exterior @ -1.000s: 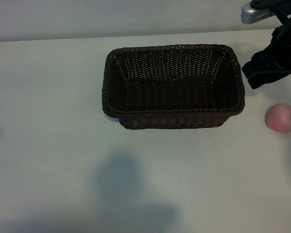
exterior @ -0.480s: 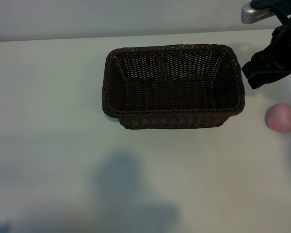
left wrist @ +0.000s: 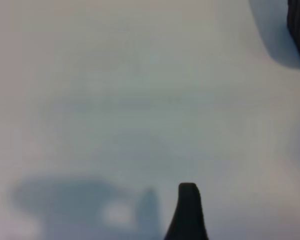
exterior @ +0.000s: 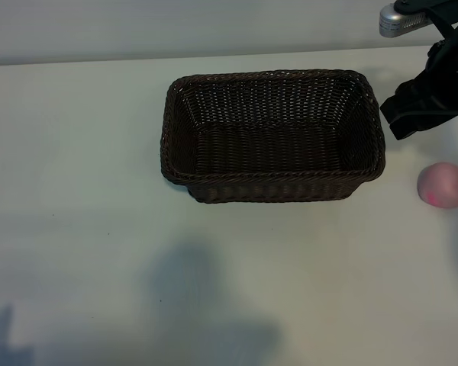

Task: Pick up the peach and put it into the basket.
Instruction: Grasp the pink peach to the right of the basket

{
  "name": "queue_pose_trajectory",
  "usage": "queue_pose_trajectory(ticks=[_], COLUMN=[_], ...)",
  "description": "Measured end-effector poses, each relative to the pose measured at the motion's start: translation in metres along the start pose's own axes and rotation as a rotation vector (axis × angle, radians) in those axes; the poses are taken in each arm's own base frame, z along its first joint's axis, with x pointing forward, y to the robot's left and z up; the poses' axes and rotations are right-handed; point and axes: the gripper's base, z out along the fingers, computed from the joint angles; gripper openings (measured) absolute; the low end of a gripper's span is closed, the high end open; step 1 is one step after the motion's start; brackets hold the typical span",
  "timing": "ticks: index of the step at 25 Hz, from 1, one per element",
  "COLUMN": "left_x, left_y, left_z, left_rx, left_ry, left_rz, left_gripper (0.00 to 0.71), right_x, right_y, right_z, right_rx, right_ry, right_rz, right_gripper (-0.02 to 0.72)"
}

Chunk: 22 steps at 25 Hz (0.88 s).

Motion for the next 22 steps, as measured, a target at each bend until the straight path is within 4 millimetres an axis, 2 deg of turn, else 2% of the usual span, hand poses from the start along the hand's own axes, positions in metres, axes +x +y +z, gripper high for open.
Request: queue_pose_trajectory(ticks=[8,14,17,22], left_x=[0.000,0.000,0.000,0.000], left_y=[0.000,0.000,0.000,0.001], left_z=[0.000,0.000,0.000,0.000], left_rx=[0.003,0.019,0.050,0.120], left_ry=[0.000,0.000,0.001,0.003], left_rz=[-0.002,0.007,0.023,0.061], left_gripper=[0.592,0.592,0.592,0.592], right_x=[-0.001,0.000,0.008,0.039], right_y=[-0.001,-0.011,-0.016,-0.040], right_z=[0.000,0.002,0.017,0.051], right_rx=[0.013,0.116,0.147,0.176], right_ry=[-0.012,-0.025,-0.034,-0.045], right_rz=[0.024,0.107,0.149,0.279], right_gripper=[0.538,0.538,0.538,0.537])
